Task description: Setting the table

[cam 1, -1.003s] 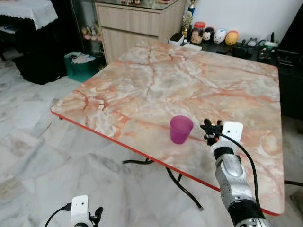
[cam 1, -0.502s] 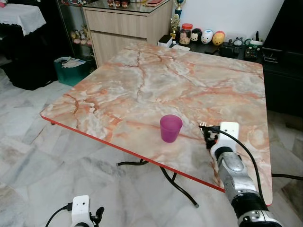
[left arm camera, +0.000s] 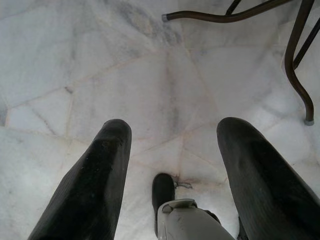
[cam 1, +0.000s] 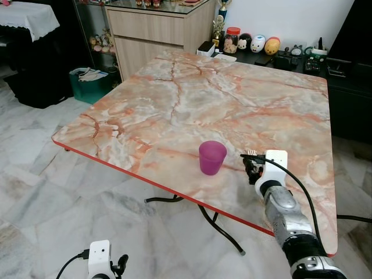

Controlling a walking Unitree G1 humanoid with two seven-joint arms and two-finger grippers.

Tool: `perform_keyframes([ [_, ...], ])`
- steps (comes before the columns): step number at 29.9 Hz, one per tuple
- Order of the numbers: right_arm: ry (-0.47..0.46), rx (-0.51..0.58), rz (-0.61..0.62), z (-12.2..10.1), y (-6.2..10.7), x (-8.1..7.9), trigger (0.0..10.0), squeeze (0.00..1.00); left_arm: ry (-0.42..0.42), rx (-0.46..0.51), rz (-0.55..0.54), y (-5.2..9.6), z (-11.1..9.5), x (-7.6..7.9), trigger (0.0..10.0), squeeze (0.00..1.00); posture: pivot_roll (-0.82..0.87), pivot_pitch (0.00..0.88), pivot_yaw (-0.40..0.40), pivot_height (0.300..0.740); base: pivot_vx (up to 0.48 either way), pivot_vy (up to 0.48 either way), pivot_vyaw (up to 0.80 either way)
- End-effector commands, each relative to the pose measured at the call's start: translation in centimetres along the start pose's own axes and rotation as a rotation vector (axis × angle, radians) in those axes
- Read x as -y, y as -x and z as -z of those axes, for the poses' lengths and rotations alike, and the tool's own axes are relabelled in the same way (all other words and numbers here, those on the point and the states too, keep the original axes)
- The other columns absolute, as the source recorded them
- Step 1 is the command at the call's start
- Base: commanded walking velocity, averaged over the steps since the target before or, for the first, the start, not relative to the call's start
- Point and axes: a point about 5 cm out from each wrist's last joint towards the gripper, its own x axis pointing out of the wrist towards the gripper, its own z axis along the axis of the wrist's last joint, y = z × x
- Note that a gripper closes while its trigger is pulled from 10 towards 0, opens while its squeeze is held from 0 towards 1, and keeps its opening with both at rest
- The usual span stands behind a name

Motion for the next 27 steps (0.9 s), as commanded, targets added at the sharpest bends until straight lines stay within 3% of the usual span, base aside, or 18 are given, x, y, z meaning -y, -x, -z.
perform_keyframes([
  [1, 0.005, -0.029, -0.010, 0.5, 0.3, 0.2, 10.0, 0.00, 0.007, -0.035, -0.007, 0.2, 0.7, -0.3, 10.0, 0.00, -0.06, 0.000, 0.002, 0.740, 0.000, 0.000, 0.00],
  [12, 0.022, -0.110, -0.031, 1.7, 0.6, -0.1, 10.0, 0.00, 0.009, -0.032, -0.001, 0.2, 0.6, -0.1, 10.0, 0.00, -0.06, 0.000, 0.001, 0.740, 0.000, 0.000, 0.00],
  [27, 0.017, -0.120, -0.007, 1.9, 0.7, 0.4, 10.0, 0.00, 0.011, -0.044, -0.007, 0.3, 1.0, -0.5, 10.0, 0.00, -0.05, 0.000, 0.003, 0.740, 0.000, 0.000, 0.00],
])
